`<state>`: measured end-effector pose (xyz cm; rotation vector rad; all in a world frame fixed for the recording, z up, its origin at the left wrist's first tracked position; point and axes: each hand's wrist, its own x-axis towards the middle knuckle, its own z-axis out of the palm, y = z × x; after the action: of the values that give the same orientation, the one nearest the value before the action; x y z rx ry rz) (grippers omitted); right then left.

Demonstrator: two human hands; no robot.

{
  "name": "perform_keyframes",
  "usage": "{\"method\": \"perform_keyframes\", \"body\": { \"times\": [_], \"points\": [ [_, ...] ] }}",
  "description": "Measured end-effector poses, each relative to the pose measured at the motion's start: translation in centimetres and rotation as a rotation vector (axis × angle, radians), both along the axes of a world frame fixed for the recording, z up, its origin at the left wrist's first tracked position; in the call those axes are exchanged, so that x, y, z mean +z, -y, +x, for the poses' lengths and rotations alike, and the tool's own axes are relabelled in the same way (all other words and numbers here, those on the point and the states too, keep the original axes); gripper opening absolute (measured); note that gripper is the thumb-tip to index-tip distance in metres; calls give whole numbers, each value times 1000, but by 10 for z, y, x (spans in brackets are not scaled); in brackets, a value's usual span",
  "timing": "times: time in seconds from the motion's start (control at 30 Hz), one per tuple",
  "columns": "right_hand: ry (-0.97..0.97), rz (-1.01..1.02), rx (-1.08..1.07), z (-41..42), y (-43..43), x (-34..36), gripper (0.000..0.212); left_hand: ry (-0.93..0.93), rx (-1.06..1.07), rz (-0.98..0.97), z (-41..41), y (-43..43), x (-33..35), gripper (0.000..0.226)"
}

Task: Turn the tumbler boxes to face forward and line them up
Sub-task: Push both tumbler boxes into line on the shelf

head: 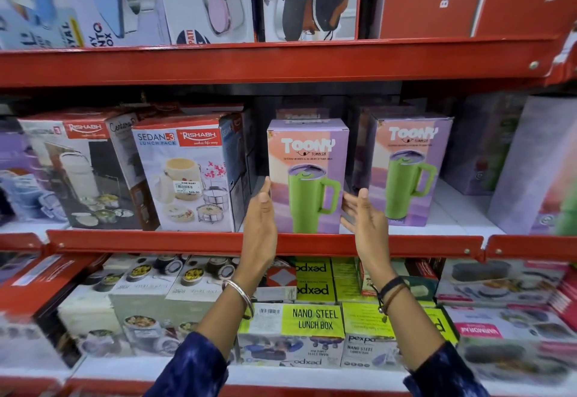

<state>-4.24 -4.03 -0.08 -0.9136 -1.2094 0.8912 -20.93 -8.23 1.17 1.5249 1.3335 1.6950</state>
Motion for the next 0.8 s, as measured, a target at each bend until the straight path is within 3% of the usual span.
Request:
{"method": "perform_keyframes", "body": {
  "times": [0.13,0.33,0.57,0.7,0.8],
  "points": [
    [19,42,-40,18,7,1,55,4,155,191,26,12,3,28],
    [-94,108,-187,63,6,14,48,5,-50,271,88,13,11,35],
    [-77,102,-376,113,-18,22,43,-15,-161,153,140,-30,12,31],
    [-5,33,-326,132,-34,24,46,-30,-184,4,157,-57,15,46],
    [80,-44,-224,142,-48,24,56,129,-184,-116,165,-75,24,54]
  ]
}}
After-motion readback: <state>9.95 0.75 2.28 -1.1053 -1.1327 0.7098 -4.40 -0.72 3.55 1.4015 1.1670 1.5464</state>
